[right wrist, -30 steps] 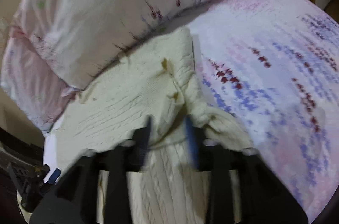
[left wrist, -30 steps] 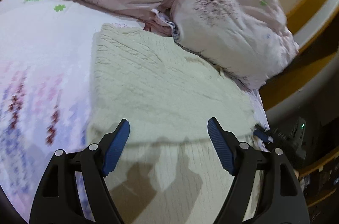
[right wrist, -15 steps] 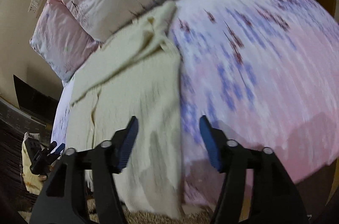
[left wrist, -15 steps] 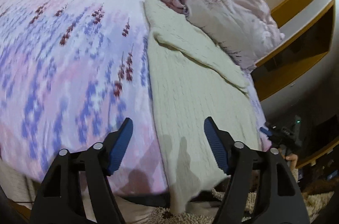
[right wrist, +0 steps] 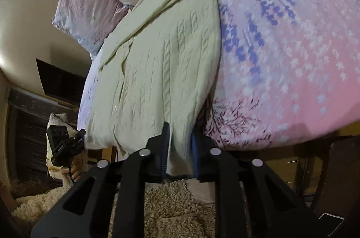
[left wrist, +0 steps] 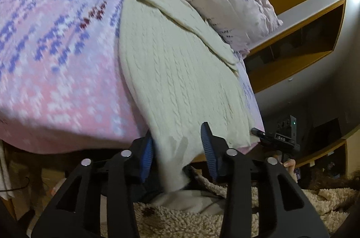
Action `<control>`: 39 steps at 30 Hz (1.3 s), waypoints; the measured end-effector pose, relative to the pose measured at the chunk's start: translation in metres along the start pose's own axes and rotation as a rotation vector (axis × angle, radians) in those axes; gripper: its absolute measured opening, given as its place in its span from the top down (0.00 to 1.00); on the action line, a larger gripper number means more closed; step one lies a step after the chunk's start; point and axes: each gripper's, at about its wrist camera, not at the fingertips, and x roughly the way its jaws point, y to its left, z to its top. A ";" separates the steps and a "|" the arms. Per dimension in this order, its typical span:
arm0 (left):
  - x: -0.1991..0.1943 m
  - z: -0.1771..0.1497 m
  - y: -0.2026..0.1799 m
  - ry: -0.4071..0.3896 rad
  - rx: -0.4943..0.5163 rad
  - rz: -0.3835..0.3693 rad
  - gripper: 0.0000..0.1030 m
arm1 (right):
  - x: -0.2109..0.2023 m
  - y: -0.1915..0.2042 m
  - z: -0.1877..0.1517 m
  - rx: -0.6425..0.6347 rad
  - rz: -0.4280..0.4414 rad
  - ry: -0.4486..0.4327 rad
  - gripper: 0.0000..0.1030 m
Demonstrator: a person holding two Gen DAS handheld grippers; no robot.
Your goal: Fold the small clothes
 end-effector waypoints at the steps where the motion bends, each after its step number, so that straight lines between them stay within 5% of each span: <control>1: 0.001 -0.002 -0.001 0.004 0.002 0.005 0.65 | 0.000 0.001 0.000 -0.004 -0.002 0.000 0.91; 5: 0.001 0.001 -0.004 0.004 0.016 0.029 0.92 | -0.003 0.014 0.005 -0.054 -0.026 -0.051 0.93; 7: -0.002 0.005 -0.008 -0.013 0.041 0.056 0.95 | -0.009 0.022 0.009 -0.090 -0.043 -0.092 0.93; 18: -0.020 0.078 -0.041 -0.215 0.212 0.200 0.96 | -0.051 0.080 0.060 -0.307 -0.203 -0.477 0.93; 25: -0.012 0.146 -0.060 -0.353 0.285 0.235 0.96 | -0.051 0.109 0.120 -0.377 -0.268 -0.641 0.93; 33: 0.018 0.220 -0.067 -0.418 0.301 0.264 0.96 | -0.023 0.119 0.187 -0.366 -0.324 -0.715 0.93; 39: 0.062 0.267 -0.042 -0.403 0.243 0.283 0.96 | 0.017 0.102 0.240 -0.280 -0.343 -0.677 0.93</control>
